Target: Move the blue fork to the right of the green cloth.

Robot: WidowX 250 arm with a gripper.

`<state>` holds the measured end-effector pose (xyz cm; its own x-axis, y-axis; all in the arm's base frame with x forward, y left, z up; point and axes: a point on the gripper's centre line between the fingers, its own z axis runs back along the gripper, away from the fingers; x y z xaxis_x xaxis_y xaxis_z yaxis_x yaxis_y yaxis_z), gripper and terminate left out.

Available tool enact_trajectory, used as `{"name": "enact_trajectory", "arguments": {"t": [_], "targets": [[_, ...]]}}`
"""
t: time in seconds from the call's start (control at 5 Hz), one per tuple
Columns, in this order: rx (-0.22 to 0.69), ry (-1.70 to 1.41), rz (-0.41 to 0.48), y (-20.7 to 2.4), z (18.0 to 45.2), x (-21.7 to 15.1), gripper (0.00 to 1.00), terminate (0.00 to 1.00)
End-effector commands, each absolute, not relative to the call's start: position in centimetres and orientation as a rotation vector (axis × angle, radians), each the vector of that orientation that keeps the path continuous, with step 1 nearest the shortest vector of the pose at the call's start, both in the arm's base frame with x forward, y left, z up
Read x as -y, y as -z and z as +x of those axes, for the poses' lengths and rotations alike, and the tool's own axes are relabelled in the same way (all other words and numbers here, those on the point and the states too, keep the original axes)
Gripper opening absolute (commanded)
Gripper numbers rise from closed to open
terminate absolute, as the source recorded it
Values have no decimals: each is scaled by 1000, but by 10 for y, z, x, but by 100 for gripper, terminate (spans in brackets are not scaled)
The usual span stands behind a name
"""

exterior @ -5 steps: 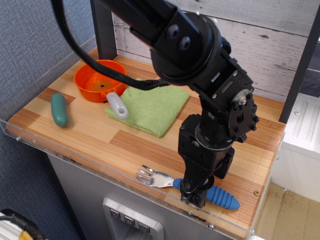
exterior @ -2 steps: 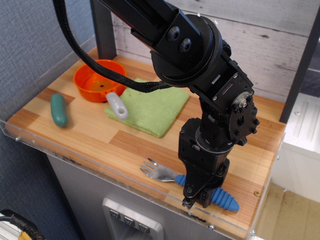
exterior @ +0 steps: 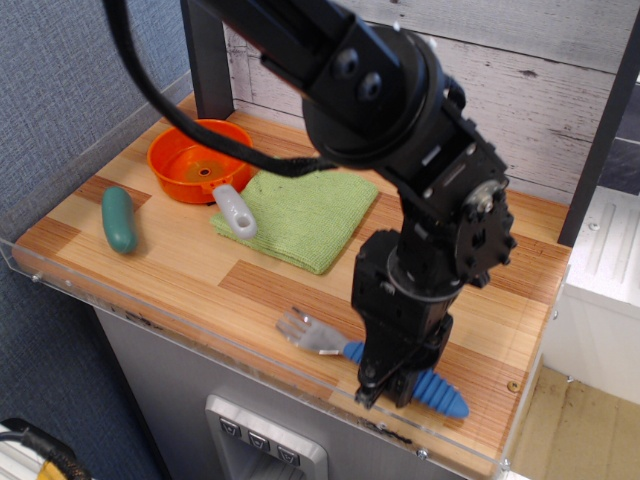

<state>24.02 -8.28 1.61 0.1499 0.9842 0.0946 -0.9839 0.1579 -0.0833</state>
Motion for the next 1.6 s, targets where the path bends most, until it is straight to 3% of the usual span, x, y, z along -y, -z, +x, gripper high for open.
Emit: {"name": "enact_trajectory", "arguments": {"t": [0.0, 0.6, 1.2, 1.4], "targets": [[223, -1328, -85, -56, 260, 97, 0, 0], [177, -669, -98, -64, 285, 95, 0, 0], [122, -71, -36, -47, 309, 99, 0, 0], [147, 76, -74, -40, 315, 103, 0, 0]]}}
